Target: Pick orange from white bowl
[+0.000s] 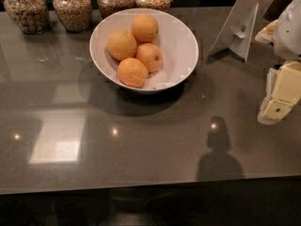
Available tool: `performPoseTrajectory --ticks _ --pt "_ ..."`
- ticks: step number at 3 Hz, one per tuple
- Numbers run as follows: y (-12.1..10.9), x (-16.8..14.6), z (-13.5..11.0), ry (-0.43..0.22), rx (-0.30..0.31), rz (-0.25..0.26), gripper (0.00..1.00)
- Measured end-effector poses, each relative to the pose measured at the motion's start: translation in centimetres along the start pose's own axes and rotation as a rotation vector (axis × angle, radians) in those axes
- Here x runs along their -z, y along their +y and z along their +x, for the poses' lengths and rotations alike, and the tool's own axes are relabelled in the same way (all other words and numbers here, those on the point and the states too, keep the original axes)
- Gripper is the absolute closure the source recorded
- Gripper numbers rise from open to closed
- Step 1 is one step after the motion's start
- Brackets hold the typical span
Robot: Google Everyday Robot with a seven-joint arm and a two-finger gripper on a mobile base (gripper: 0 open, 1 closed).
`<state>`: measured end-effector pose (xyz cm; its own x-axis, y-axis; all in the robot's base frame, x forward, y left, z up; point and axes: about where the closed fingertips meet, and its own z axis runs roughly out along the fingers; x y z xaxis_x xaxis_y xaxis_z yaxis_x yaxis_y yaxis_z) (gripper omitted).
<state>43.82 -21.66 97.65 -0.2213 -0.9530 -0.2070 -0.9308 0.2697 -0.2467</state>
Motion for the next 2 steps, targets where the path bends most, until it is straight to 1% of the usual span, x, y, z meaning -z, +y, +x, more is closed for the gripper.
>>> performPoseTrajectory --ticks 1,2 --pt "-0.01 0.00 -0.01 0.000 0.000 0.000 0.00" --pt "-0.36 0.26 -0.50 -0.016 0.017 0.029 0.00"
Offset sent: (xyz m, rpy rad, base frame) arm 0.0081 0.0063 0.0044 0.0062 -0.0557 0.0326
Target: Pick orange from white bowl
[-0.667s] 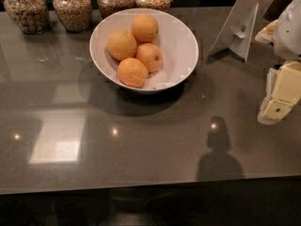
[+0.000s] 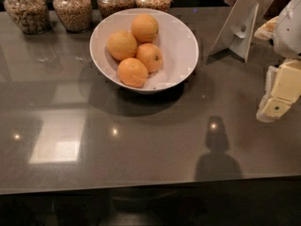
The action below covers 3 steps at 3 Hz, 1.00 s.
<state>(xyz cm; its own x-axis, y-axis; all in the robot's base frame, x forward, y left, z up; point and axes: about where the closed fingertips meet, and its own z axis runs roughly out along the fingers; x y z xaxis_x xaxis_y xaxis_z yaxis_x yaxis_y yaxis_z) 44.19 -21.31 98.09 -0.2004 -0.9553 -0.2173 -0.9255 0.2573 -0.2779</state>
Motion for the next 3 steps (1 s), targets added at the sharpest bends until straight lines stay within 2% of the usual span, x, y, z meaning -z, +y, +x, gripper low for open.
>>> performPoseTrajectory --ticks 1,2,3 --pt "-1.7 0.1 -2.1 -0.064 0.091 0.076 0.00" --pt "-5.0 0.1 -6.1 -0.157 0.254 0.176 0.00" --pt "-8.1 -0.1 -10.8 -0.222 0.456 0.224 0.00"
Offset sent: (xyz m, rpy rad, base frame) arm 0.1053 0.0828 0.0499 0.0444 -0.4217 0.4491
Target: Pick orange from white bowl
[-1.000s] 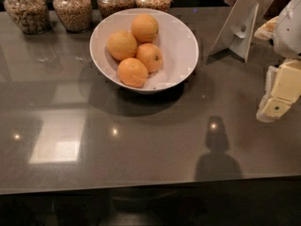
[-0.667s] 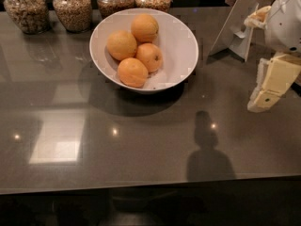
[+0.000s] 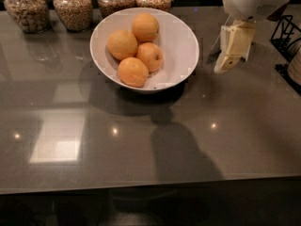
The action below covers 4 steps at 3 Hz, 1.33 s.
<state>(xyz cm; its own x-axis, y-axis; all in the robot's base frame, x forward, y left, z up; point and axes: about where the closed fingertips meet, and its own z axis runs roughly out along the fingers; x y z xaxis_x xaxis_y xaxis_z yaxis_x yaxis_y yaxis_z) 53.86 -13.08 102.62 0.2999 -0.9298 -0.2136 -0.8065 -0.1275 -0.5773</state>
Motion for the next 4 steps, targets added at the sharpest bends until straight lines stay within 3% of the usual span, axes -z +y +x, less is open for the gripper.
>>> performPoseTrajectory --ticks 1,2,3,4 --pt "-4.4 -2.0 -3.6 -0.057 0.175 0.001 0.00" --pt "-4.4 -2.0 -3.5 -0.057 0.175 0.001 0.00" --pt "-4.8 -2.6 -3.8 -0.022 0.263 0.017 0.00" --pt "-7.4 -4.7 -3.4 0.031 0.449 0.061 0.00"
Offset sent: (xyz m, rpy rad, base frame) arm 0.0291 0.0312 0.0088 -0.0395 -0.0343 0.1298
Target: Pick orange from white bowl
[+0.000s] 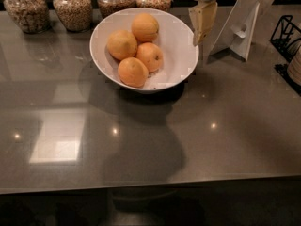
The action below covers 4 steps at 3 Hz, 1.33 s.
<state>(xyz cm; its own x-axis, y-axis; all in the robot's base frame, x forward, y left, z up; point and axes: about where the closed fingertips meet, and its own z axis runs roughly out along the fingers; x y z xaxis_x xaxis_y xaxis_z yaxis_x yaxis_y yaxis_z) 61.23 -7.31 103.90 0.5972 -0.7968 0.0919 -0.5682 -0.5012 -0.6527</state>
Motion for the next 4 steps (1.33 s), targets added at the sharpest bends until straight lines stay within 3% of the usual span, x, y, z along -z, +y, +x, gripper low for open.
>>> performPoseTrajectory --ticks 2,4 --pt "-3.5 -5.3 3.3 0.047 0.394 0.016 0.00" --pt "-3.7 -6.1 3.0 0.038 0.412 0.013 0.00"
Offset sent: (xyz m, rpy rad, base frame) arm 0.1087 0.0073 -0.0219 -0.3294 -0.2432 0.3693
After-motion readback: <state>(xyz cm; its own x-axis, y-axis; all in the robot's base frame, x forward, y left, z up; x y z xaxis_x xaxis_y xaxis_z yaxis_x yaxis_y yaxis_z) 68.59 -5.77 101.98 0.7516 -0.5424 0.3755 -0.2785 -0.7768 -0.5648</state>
